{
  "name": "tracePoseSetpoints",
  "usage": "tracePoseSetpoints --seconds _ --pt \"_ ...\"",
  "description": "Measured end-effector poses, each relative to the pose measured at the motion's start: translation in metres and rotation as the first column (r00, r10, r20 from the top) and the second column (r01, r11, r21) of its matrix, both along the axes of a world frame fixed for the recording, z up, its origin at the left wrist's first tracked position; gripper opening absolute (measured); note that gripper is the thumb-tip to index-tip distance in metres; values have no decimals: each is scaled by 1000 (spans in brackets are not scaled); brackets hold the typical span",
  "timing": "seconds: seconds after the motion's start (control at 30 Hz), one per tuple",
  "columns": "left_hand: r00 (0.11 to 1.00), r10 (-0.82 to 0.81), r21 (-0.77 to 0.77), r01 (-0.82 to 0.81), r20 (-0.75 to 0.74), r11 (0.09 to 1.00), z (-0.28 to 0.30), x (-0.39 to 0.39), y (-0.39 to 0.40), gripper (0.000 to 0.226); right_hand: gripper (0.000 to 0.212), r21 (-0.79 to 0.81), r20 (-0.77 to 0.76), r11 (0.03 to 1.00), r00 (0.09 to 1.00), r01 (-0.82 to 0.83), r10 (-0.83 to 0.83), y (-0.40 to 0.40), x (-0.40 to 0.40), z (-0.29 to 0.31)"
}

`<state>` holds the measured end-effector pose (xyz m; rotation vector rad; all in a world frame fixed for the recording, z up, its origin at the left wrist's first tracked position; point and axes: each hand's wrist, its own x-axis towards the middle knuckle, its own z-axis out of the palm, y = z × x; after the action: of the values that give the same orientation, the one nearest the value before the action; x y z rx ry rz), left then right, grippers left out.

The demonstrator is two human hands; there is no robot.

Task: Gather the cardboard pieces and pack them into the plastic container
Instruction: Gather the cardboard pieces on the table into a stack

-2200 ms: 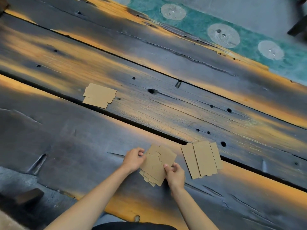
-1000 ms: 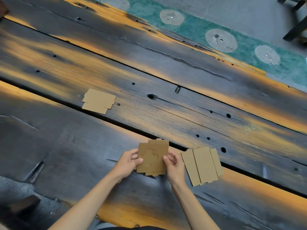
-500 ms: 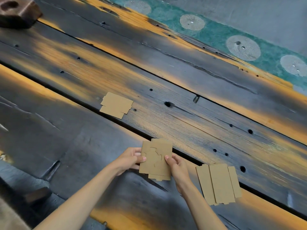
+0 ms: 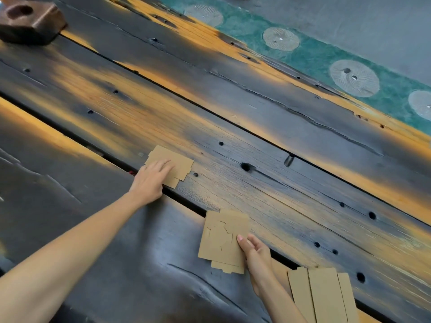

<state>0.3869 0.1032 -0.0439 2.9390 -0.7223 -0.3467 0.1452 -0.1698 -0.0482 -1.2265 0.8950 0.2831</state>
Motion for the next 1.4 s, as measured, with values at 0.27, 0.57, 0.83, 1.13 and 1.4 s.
tracePoseSetpoints --seconds 0.27,0.57,0.83,1.13,1.4 --pt "988 -126 299 147 -89 943 -28 17 -2 92 20 11 -18 1000 1000 -5 6 -4 17 -4" --pt "984 -146 261 169 -107 950 -25 6 0 69 20 -3 3 999 999 -41 41 3 28 6" --pt "980 81 -272 -130 -184 954 21 -2 -11 42 21 -23 36 998 997 -66 67 7 25 30" --pt "770 301 -561 -623 -562 545 73 -46 -28 29 22 -6 127 1000 991 -30 31 -3 6 68" --pt "426 -33 -421 -873 -904 244 75 -141 -69 29 22 37 190 996 978 82 -87 -7 -26 79"
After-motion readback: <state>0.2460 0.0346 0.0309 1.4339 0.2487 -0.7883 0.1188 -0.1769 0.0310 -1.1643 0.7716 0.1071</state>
